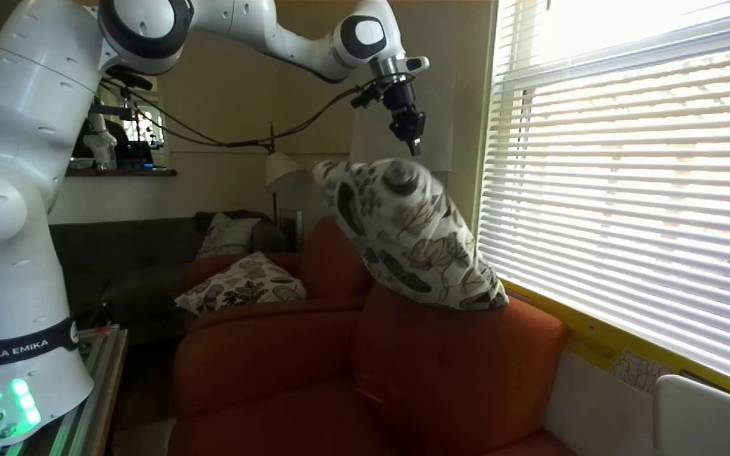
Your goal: Drop the pillow on the sofa seat
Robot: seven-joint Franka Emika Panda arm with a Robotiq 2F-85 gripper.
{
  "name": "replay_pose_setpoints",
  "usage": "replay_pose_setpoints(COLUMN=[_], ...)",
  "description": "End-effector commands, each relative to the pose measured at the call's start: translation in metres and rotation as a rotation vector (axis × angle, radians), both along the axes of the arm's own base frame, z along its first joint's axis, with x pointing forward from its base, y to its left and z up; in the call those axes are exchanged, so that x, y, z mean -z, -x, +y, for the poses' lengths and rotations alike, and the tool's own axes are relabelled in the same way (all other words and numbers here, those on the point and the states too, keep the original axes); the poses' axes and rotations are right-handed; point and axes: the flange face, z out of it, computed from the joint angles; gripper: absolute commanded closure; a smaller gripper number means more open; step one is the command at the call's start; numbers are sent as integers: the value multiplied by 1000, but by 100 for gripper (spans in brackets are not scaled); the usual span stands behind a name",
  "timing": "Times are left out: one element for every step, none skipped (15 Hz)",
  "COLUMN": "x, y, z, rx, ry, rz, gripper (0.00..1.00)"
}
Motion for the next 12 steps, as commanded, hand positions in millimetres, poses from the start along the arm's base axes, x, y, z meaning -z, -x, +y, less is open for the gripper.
replay_pose_setpoints(x=[-7, -7, -7, -5, -2, 0, 2, 4, 8, 10, 14, 17], y=[22, 27, 31, 35, 39, 43, 46, 49, 52, 54, 58, 60], z=[-8, -9, -11, -12, -14, -14, -14, -13, -11, -9, -9, -8], rx=[15, -2, -6, -15, -14, -10, -11, -12, -19, -16, -15, -6], ry=[-33, -30, -32, -38, -35, -38, -48, -64, -95, -113, -136, -157], rz=[2, 24, 39, 60, 79, 97, 108, 125, 147, 170, 195, 214], gripper=[96, 97, 97, 98, 95, 70, 70, 66, 59, 53, 45, 39])
